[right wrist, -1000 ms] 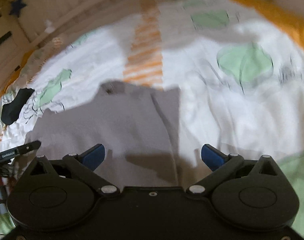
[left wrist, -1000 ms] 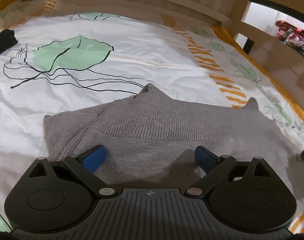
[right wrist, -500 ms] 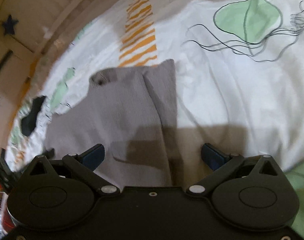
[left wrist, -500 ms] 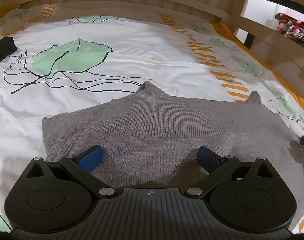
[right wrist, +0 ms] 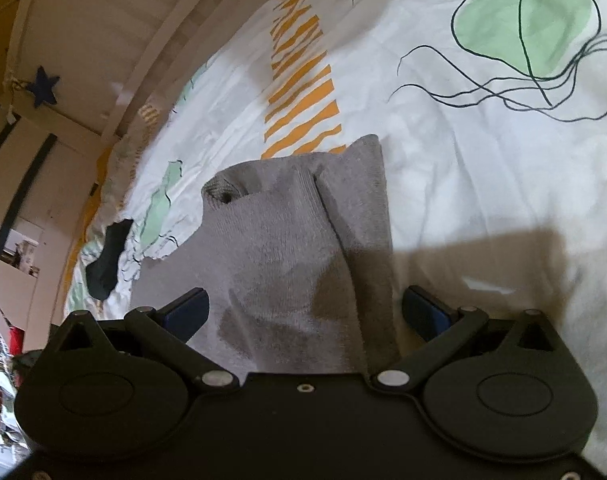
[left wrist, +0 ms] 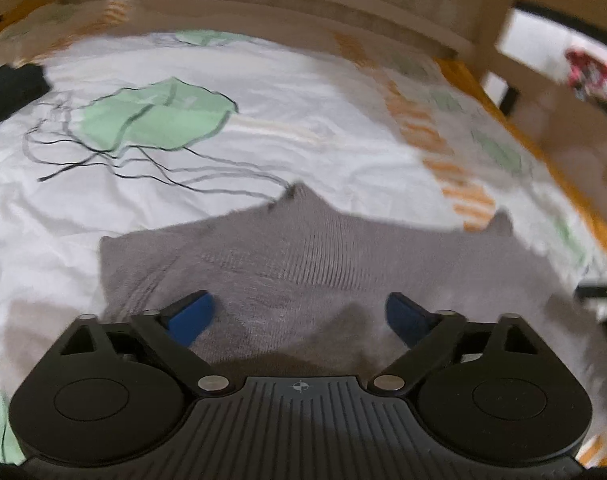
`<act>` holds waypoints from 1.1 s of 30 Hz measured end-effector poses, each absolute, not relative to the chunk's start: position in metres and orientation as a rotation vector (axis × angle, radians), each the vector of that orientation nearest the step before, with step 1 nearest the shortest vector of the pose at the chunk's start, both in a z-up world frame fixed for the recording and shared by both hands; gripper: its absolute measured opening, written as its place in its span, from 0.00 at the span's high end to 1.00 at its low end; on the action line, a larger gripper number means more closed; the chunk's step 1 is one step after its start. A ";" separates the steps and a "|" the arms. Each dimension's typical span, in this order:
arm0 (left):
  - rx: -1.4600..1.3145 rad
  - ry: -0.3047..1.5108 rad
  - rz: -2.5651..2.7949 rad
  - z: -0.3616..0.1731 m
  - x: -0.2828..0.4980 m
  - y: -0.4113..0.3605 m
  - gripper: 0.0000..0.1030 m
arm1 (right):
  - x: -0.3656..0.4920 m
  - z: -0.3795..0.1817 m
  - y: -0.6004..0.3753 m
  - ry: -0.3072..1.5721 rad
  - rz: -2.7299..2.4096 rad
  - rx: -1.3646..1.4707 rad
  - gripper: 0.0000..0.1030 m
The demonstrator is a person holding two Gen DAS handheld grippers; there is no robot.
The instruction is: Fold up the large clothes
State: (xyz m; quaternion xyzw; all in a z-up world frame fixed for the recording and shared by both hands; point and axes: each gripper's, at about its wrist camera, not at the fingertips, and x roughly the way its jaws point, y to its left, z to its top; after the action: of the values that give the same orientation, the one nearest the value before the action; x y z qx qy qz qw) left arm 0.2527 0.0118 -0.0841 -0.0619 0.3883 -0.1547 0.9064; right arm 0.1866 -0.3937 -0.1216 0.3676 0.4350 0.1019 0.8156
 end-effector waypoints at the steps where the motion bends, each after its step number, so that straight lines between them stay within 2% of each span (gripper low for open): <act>1: -0.148 0.784 -0.314 -0.076 0.248 0.012 0.11 | 0.187 -0.121 -0.392 0.935 0.215 0.774 0.00; 7: -0.201 0.698 -0.310 -0.037 0.226 -0.014 0.11 | 0.190 -0.118 -0.388 0.958 0.204 0.731 0.00; 9: -0.225 0.705 -0.342 -0.036 0.225 -0.027 0.17 | 0.189 -0.117 -0.386 0.964 0.202 0.715 0.00; 11: -0.238 0.719 -0.366 -0.038 0.226 -0.044 0.38 | 0.189 -0.116 -0.385 0.971 0.203 0.701 0.00; 12: -0.237 0.729 -0.375 -0.041 0.227 -0.051 0.43 | 0.189 -0.116 -0.384 0.973 0.203 0.696 0.00; 14: -0.226 0.751 -0.394 -0.049 0.230 -0.068 0.65 | 0.188 -0.115 -0.383 0.977 0.204 0.687 0.00; 16: -0.205 0.760 -0.394 -0.056 0.233 -0.080 0.74 | 0.188 -0.115 -0.383 0.979 0.204 0.683 0.00; 24: -0.219 0.838 -0.326 -0.105 0.251 -0.098 0.75 | 0.188 -0.115 -0.383 0.984 0.208 0.695 0.00; 33: -0.189 0.800 -0.327 -0.108 0.244 -0.101 0.74 | 0.189 -0.115 -0.384 0.991 0.214 0.703 0.00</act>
State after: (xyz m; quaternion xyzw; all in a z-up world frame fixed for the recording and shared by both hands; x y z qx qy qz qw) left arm 0.2437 -0.1006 -0.1082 -0.0914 0.3871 -0.1584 0.9037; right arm 0.1890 -0.3840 -0.1148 0.3297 0.4647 0.1002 0.8157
